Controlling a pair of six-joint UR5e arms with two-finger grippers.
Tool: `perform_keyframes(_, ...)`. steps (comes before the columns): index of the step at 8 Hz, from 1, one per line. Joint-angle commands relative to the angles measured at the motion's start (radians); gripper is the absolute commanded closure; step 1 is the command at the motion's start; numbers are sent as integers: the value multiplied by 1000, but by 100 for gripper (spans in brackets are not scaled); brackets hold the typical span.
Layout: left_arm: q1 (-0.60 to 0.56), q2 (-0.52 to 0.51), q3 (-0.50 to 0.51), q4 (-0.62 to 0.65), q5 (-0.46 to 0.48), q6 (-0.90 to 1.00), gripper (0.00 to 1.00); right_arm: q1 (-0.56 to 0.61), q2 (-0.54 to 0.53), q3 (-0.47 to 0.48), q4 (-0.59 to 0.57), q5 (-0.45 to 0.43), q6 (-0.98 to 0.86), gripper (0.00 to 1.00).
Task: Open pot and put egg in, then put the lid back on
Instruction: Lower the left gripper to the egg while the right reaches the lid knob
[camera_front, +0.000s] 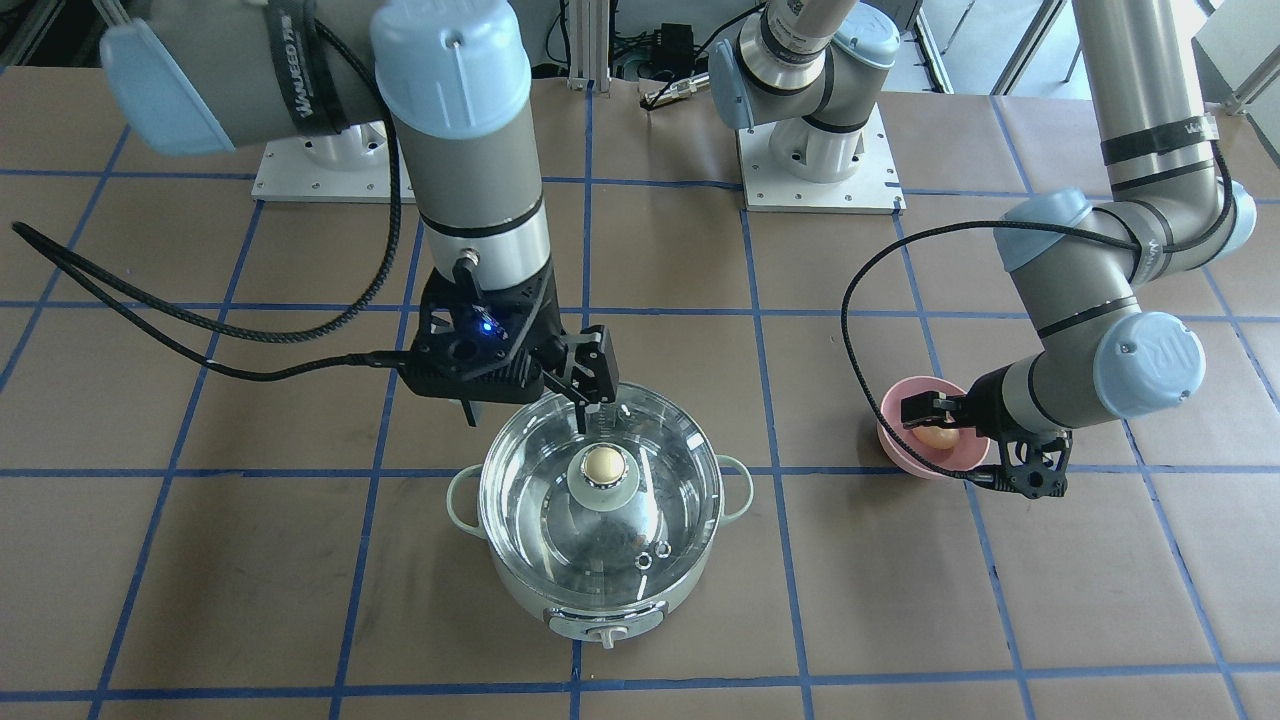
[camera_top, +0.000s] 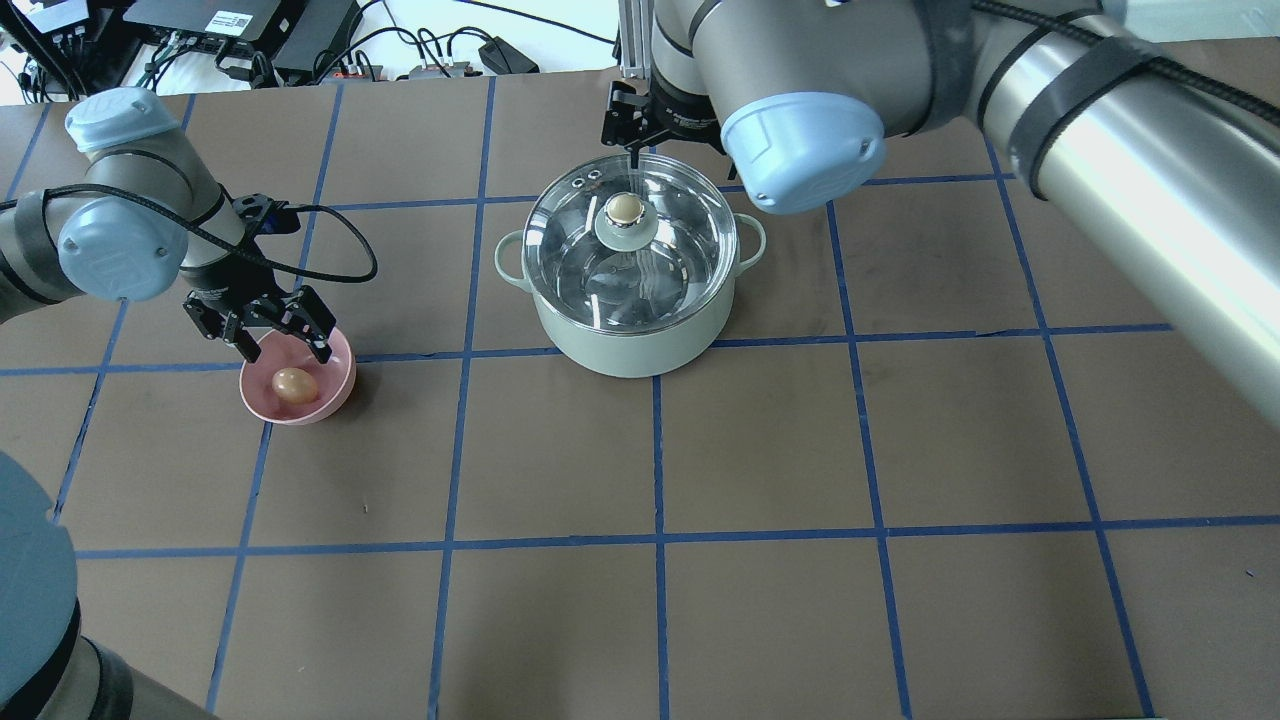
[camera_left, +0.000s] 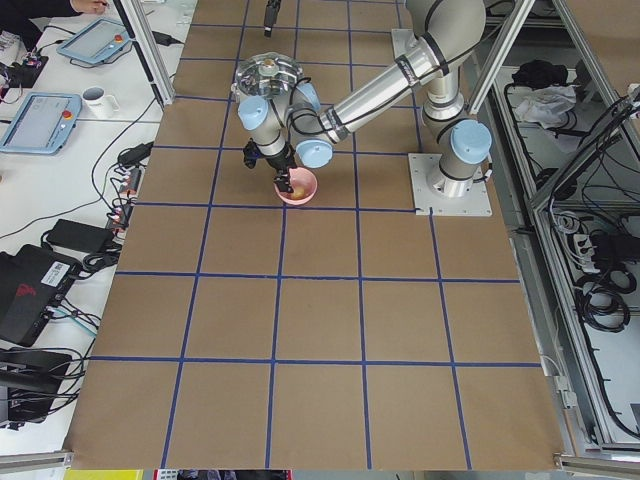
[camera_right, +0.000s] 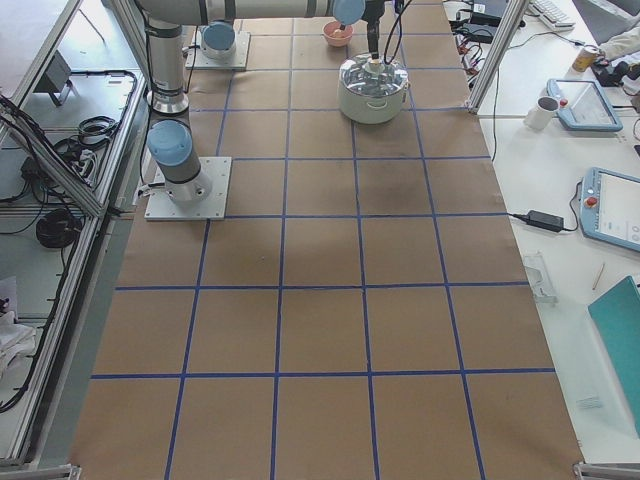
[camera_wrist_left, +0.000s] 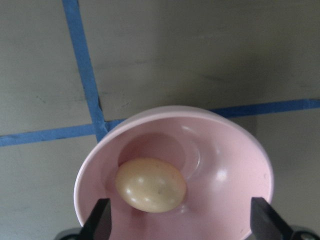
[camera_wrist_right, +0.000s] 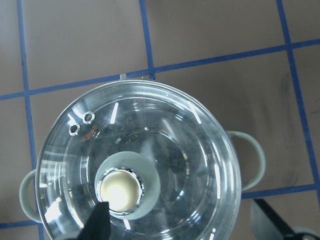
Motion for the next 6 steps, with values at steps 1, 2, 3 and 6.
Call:
perform_keyframes(1,1,-7,-33,1,0,-11,4,67,128,-2,-117,-6,153,0)
perform_keyframes(2,1,-20,-33,7,0,-9,5,84,140,-2,-118,-15,170,0)
perform_keyframes(3,1,-20,-33,9,12,-9,6,86,157,-2,-118,-15,187,0)
perform_keyframes(6,1,-45,-33,12,26,-26,6,89,165,-10,-119,-28,143,37)
